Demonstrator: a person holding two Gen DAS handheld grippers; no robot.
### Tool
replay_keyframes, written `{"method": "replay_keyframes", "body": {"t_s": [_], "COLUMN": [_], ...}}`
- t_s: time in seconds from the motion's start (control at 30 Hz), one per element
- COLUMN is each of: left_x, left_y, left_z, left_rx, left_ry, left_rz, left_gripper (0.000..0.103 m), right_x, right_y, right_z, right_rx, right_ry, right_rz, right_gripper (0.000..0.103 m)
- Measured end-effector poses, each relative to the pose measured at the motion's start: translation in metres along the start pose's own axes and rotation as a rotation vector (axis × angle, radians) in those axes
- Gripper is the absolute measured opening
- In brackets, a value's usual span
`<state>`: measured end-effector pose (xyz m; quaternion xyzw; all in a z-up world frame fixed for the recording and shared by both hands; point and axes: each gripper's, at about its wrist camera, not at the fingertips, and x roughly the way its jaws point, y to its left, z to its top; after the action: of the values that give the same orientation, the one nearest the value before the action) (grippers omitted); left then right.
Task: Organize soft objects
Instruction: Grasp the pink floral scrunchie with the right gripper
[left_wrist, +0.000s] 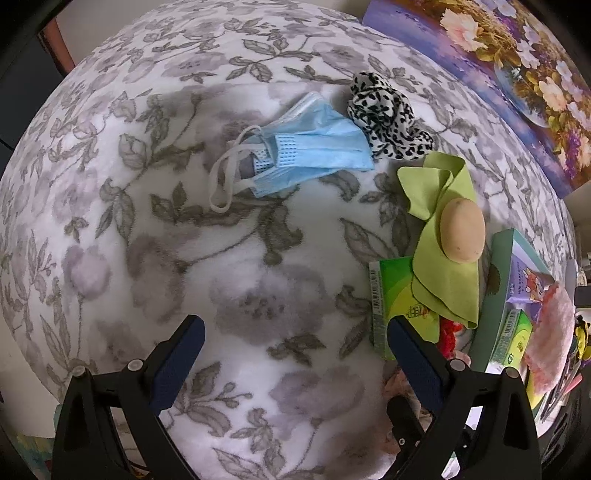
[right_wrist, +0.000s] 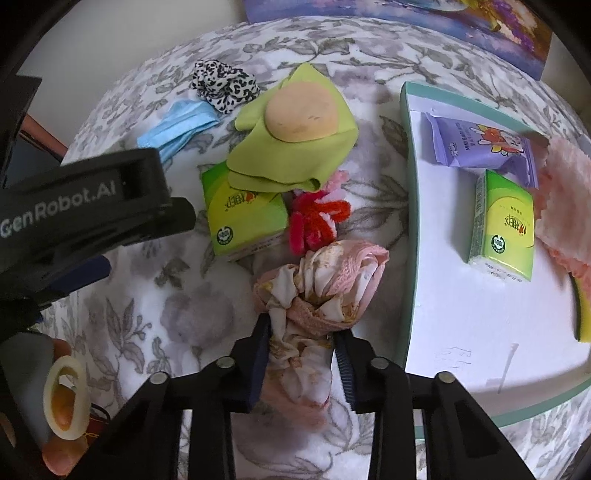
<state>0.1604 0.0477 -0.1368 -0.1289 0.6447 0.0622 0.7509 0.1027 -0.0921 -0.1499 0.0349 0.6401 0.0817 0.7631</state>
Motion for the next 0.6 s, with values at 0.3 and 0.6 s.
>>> {"method": "replay_keyframes", "body": {"t_s": [0.3, 0.6], "left_x": [-0.001, -0.008], "left_y": [-0.012, -0.017], "left_z": [-0.002, -0.002], "left_rx": [0.013, 0.02], "left_ry": [0.004, -0.004], "left_rz": [-0.022, -0.033], "left_gripper": [0.099, 0.099], "right_x": [-0.018, -0.06], "right_y": [-0.02, -0.033], "right_z": [0.004, 0.008], "right_rx": [0.049, 0.096], "right_ry": [-0.027, -0.129], "right_rz": [0.027, 0.053], "right_gripper": [0.02, 0.02]}}
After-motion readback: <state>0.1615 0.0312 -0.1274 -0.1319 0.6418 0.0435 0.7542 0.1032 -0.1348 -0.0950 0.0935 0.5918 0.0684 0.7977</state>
